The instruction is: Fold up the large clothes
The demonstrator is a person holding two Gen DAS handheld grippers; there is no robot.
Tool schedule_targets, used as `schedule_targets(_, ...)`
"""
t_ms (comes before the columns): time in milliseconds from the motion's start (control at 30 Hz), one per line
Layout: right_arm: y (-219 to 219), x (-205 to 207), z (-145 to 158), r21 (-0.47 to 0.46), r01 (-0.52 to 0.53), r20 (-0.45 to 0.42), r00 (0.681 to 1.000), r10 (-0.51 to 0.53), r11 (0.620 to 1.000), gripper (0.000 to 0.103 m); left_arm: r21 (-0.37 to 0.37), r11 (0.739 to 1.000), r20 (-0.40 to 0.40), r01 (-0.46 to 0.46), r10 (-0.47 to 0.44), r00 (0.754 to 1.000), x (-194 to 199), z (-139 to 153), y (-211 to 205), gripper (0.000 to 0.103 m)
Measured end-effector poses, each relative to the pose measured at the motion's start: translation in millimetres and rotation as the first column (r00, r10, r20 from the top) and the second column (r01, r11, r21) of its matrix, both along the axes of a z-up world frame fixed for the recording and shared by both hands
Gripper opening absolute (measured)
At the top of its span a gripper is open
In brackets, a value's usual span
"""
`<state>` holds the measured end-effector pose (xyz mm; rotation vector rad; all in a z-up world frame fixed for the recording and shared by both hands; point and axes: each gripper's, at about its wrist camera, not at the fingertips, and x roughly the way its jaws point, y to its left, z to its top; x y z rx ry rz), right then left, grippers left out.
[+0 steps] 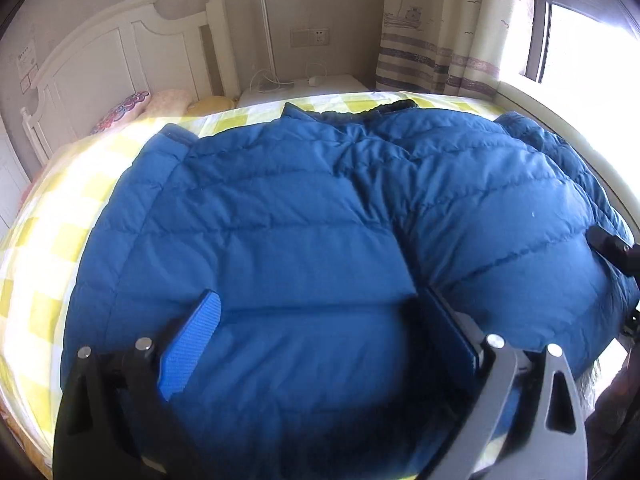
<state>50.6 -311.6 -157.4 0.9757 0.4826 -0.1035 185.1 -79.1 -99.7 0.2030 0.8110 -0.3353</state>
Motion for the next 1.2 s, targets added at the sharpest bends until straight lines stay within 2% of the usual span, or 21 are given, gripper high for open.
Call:
schedule_targets(167,-2.6,1.2,-1.4,0.004,0.028,0.052,0.998,-0.028,1.000,0.053,-0.049,0.999,0.087,-0.022,0.026,0.996,-33.5,-8.9,6.1,0.099)
schedule_targets(267,19.9,3.6,29.1,-0.196,0.051,0.076,0.996,-0.037,0.979,0.050,-0.041,0.999,0.126,-0.010,0.015,0.992,-45.3,-18.4,3.3,0.099)
schedule_targets(400,65.0,5.3,81.5,-0.450,0.061,0.127,0.992,-0.004,0.891,0.049,-0.097,0.994,0.031,0.042,-0.040,0.999,-32.8,-20.8,12.6,0.098)
schedule_targets(467,89.5,12.1,101.3,-0.557,0.061,0.139,0.990,0.021,0.828,0.049,-0.100,0.986,-0.041,0.135,-0.140,0.989,-24.4,-16.5,18.7,0.098)
schedule_targets(500,100.7,15.2,109.2,-0.606,0.066,0.144,0.989,0.028,0.793,0.049,-0.144,0.974,-0.092,0.177,-0.191,0.977,-19.1,-10.3,29.4,0.097)
schedule_targets(533,112.7,18.8,116.8,-0.657,0.068,0.142,0.989,0.035,0.751,0.049,-0.238,0.952,-0.136,0.194,-0.230,0.964,-11.6,-0.7,43.0,0.096)
schedule_targets(567,125.5,22.7,123.2,-0.708,0.067,0.137,0.990,0.043,0.703,0.049,-0.343,0.922,-0.158,0.180,-0.245,0.957,-2.9,10.9,63.1,0.095)
schedule_targets(600,139.3,29.1,129.5,-0.760,0.061,0.126,0.991,0.055,0.647,0.049,-0.420,0.897,-0.148,0.140,-0.220,0.964,5.6,22.8,84.4,0.095)
schedule_targets(633,155.6,34.7,134.2,-0.814,0.046,0.107,0.992,0.071,0.580,0.049,-0.485,0.869,-0.130,0.096,-0.180,0.975,15.1,33.8,109.0,0.095)
schedule_targets(667,174.7,43.4,138.7,-0.869,0.026,0.081,0.993,0.090,0.495,0.049,-0.566,0.823,-0.123,0.060,-0.156,0.980,27.0,41.5,134.8,0.095)
schedule_targets(767,236.3,60.5,137.9,-0.977,-0.035,-0.002,0.988,0.155,0.210,0.049,-0.806,0.591,-0.190,-0.048,-0.180,0.965,75.6,41.2,200.6,0.100)
schedule_targets(800,256.5,66.0,133.2,-0.992,-0.059,-0.039,0.984,0.175,0.109,0.049,-0.842,0.534,-0.214,-0.071,-0.211,0.954,92.7,38.8,211.1,0.101)
schedule_targets(867,290.5,76.9,120.0,-0.992,-0.109,-0.119,0.969,0.215,-0.055,0.049,-0.887,0.452,-0.262,-0.096,-0.320,0.910,124.2,32.8,213.7,0.101)
schedule_targets(900,304.2,81.3,112.4,-0.984,-0.131,-0.156,0.960,0.231,-0.120,0.049,-0.899,0.421,-0.288,-0.120,-0.363,0.886,136.5,30.6,212.8,0.101)
schedule_targets(967,324.1,89.5,92.2,-0.950,-0.181,-0.245,0.936,0.251,-0.253,0.049,-0.915,0.382,-0.299,-0.125,-0.437,0.848,153.1,31.3,205.3,0.101)
schedule_targets(1000,332.2,92.8,80.9,-0.927,-0.206,-0.292,0.921,0.258,-0.314,0.049,-0.920,0.374,-0.295,-0.119,-0.459,0.838,158.9,34.8,202.6,0.101)
schedule_targets(1033,337.9,94.9,70.3,-0.904,-0.225,-0.332,0.904,0.267,-0.363,0.048,-0.915,0.385,-0.304,-0.120,-0.463,0.833,164.6,36.4,199.0,0.101)
schedule_targets(1067,341.4,94.5,62.5,-0.889,-0.231,-0.356,0.892,0.279,-0.396,0.048,-0.895,0.426,-0.337,-0.132,-0.451,0.826,172.2,35.6,194.0,0.101)
schedule_targets(1133,340.8,91.7,56.1,-0.880,-0.228,-0.367,0.884,0.289,-0.417,0.046,-0.841,0.522,-0.402,-0.141,-0.430,0.808,187.4,29.5,180.9,0.101)
schedule_targets(1167,336.3,90.2,56.7,-0.882,-0.229,-0.366,0.883,0.294,-0.411,0.044,-0.820,0.554,-0.425,-0.143,-0.422,0.801,192.3,25.8,179.3,0.101)
schedule_targets(1200,330.6,89.4,58.6,-0.888,-0.226,-0.358,0.885,0.297,-0.400,0.043,-0.811,0.566,-0.440,-0.148,-0.423,0.792,195.5,21.4,176.9,0.101)
